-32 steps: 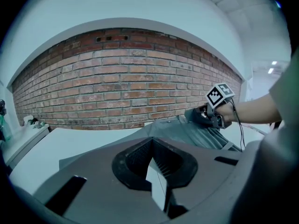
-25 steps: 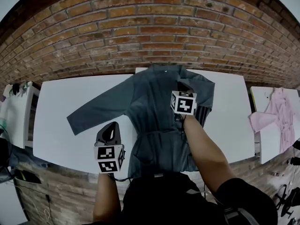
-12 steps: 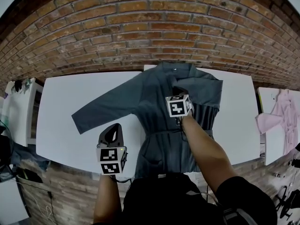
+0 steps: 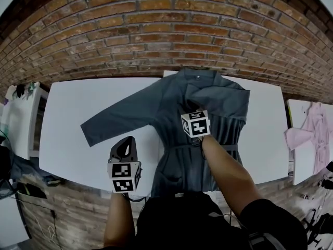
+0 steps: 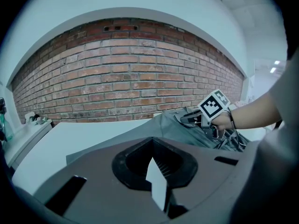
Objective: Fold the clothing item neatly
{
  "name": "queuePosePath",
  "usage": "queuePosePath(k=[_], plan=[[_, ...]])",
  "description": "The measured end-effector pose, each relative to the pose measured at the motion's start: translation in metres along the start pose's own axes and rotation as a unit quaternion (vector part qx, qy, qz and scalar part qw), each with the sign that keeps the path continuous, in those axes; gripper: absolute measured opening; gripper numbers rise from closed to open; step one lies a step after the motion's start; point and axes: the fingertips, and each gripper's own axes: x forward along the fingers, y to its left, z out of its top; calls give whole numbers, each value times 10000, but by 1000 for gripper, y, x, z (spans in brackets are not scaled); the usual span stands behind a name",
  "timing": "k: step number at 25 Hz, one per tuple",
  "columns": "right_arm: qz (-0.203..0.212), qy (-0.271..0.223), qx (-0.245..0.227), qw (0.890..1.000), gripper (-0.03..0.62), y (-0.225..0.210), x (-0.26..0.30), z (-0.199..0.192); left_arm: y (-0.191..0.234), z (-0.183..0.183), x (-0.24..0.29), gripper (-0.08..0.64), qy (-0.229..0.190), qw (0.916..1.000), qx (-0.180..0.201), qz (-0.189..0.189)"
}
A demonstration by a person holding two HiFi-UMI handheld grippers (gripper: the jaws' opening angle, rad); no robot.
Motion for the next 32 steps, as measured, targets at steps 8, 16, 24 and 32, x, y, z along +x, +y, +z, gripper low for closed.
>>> queuePosePath(k=[8, 16, 24, 32], plan=[[-174, -945, -42, 9954, 2, 14, -60, 30, 65, -17, -3, -9, 95, 9956, -281, 895], [-357, -1323, 284, 9902, 2, 8, -89, 56, 148, -42, -19, -9, 261, 9821, -728, 1715], [-653, -1192, 340, 9901, 2, 12, -97, 42, 233, -82, -14, -9, 679, 9703, -765, 2192], [-1088, -908, 565, 9883, 2, 4, -105, 15, 276, -132, 20, 80, 1460, 9631, -920, 2066]])
